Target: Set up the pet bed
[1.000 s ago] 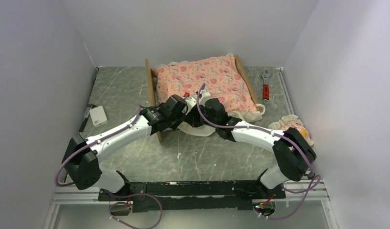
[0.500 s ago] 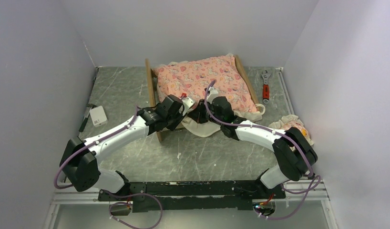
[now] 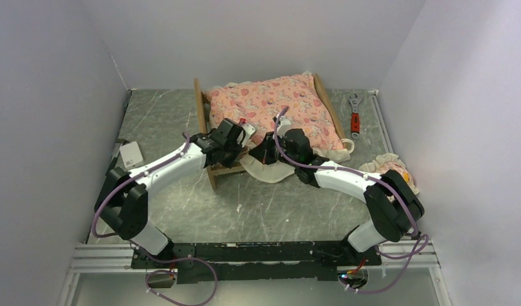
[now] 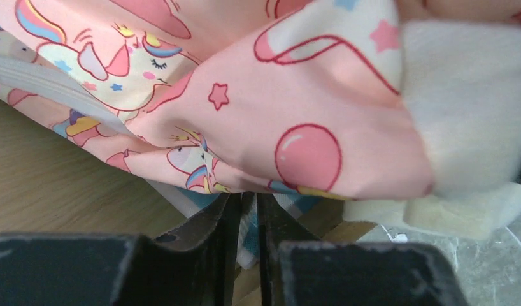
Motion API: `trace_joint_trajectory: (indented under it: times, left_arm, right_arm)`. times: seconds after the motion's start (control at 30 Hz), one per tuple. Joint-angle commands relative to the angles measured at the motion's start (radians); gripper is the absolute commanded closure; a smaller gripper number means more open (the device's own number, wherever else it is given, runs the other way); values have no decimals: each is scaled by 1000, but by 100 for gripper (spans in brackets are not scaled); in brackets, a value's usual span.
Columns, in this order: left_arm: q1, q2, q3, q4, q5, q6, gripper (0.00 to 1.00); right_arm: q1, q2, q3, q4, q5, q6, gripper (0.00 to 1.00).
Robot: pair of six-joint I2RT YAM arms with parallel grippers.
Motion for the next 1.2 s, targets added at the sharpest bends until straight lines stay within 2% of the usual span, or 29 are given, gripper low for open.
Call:
trace_joint_trajectory:
  times: [0.0,0.07,0.17,0.3,0.43,0.53,0.63,0.73,0.97,1.17]
  left_arm:
    - [3,-3,34,-29,53,-3,85]
    - [3,-24,61,-51,61,-6,100]
    - [1,-54,169,-114,102,-27,100]
    - [-6,-52,370,-290,164,-97,100]
    - [-6,-67,436,-391,216,-125,100]
    - [-6,-90,408,-404,181,-125,91]
    - [-6,-114,349,-391,51,-149,62]
    - [-6,-125,321,-380,77,-146,49]
    - [-8,-93,264,-322,122,-181,47]
    - [-25,-67,177,-184,148,-266,46]
  right_arm:
    - [-7,-7,-5,75,-8,9,100]
    - [-8,-7,-4,76,-10,8,100]
    - [-8,-9,-2,68,-10,1,100]
    - [-9,-19,-2,53,-6,-10,100]
    - [-9,-28,1,36,-1,-24,100]
    - [-9,-28,4,26,1,-30,100]
    - [-9,-24,3,26,-1,-31,100]
    - [-9,-21,2,25,-1,-31,100]
    - [-9,-12,7,25,1,-31,100]
    - [-10,-1,-2,51,-9,-16,100]
